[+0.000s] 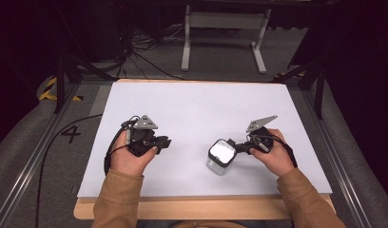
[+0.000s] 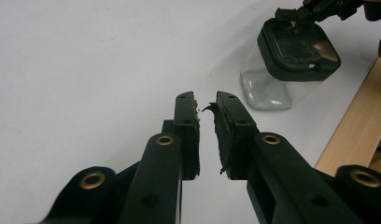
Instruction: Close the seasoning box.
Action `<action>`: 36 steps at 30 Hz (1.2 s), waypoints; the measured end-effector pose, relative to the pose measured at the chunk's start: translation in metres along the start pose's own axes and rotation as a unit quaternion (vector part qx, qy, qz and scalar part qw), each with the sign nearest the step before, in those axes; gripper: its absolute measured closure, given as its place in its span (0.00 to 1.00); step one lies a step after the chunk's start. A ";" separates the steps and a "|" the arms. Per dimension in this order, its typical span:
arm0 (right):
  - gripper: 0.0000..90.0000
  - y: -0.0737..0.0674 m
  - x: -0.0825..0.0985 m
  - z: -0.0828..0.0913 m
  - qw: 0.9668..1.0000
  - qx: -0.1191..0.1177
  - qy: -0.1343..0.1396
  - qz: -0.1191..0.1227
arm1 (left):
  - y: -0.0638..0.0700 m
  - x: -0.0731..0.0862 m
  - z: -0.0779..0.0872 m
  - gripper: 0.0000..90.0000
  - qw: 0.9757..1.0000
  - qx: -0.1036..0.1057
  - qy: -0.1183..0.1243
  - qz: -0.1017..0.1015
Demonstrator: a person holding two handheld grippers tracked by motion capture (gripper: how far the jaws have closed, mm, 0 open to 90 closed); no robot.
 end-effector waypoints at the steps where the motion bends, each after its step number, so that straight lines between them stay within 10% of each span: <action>1: 1.00 0.001 -0.002 -0.001 1.000 -0.001 0.004 -0.002 | 0.000 0.001 0.001 0.88 1.000 -0.001 0.000 0.002; 13: 1.00 0.011 -0.010 -0.006 1.000 0.004 0.028 -0.001 | 0.000 0.009 0.000 0.89 1.000 0.001 -0.010 0.001; 36: 1.00 0.005 0.028 0.092 0.991 0.082 0.097 -0.038 | 0.035 -0.015 -0.123 1.00 0.990 0.106 -0.062 -0.068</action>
Point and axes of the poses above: each handheld gripper's, and its own axes: z roughly backward along the jaws, x roughly out of its underside, y roughly to its right, the point moved 5 cm from there along -z, roughly forward along the jaws, and after that the axes turned 4 degrees about -z, right-handed, at the moved point
